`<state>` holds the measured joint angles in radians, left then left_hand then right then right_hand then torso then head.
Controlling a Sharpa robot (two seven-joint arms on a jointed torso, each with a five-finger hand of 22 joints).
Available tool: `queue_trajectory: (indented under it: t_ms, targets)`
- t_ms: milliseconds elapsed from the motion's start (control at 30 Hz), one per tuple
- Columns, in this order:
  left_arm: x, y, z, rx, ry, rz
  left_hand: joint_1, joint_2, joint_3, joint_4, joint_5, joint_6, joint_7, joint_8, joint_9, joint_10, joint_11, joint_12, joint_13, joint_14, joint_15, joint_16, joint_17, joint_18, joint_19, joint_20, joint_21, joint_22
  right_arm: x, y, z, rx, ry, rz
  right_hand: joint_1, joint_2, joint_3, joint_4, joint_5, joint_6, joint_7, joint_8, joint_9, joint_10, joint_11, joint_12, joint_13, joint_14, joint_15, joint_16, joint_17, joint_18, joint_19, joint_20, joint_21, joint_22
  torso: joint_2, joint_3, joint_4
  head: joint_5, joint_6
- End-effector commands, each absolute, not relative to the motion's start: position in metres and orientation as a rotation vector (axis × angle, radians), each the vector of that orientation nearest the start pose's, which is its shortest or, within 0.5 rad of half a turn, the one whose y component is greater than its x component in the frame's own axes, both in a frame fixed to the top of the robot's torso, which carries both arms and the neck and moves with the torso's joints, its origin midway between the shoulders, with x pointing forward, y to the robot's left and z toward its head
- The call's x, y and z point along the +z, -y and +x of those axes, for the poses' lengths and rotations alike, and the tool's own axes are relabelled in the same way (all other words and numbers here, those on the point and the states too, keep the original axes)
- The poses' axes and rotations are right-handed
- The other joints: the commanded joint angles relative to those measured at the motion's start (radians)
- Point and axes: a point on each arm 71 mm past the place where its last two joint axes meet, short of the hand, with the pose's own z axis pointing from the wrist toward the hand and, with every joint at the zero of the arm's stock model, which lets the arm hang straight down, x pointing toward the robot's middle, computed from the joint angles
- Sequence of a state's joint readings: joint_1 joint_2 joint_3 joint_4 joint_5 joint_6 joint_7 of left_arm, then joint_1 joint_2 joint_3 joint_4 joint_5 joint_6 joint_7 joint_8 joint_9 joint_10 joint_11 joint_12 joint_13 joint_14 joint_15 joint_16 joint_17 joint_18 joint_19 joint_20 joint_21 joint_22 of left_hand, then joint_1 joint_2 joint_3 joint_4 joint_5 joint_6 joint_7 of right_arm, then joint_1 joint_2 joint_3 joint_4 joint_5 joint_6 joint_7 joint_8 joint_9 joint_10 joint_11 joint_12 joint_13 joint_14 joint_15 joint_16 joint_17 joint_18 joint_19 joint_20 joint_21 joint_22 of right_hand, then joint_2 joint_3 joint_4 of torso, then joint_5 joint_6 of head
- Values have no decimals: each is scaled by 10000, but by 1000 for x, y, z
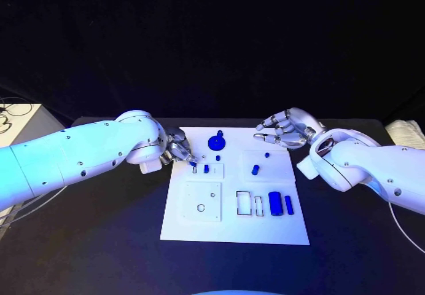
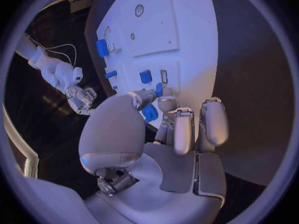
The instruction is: Assemble the parts on the task board
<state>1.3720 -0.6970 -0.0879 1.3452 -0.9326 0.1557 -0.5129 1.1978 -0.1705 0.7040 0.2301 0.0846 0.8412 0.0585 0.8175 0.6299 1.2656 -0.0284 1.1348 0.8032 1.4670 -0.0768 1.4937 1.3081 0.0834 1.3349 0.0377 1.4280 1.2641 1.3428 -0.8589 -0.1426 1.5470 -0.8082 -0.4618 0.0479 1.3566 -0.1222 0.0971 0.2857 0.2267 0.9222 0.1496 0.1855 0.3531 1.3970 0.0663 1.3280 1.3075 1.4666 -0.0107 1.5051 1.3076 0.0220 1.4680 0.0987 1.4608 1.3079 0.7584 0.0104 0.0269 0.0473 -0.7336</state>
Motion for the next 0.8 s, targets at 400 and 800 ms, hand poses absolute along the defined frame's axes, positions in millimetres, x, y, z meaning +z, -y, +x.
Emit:
queue_trajectory:
  t_ms: [400, 800]
  targets:
    - [-174, -185, 523, -3949, -22589, -1770, -157, 8, 1691, -1590, 77, 222, -148, 72, 161, 135, -3, 80, 69, 677, -52, 56, 1296, -125, 115, -4, 46, 33, -146, 209, 495, 9782, -15897, 3580, -99, -39, 33, 4, 63, -93, 3, 58, 11, -73, -5, -31, 448, 696, 31, -68, 1153, 96, 344, 0, -36, 1775, 9, 5, 2, 10, -82]
    - [-176, -183, 519, -3866, -22802, -1531, -169, 2, 1713, -1604, 85, 227, -151, 74, 161, 141, -5, 78, 66, 676, -53, 52, 1287, -121, 103, -6, 39, 16, -146, 210, 495, 9766, -15904, 3586, -99, -39, 33, 4, 63, -93, 3, 58, 11, -73, -5, -31, 448, 696, 31, -68, 1153, 96, 344, 0, -36, 1775, 8, 6, 8, 32, -80]
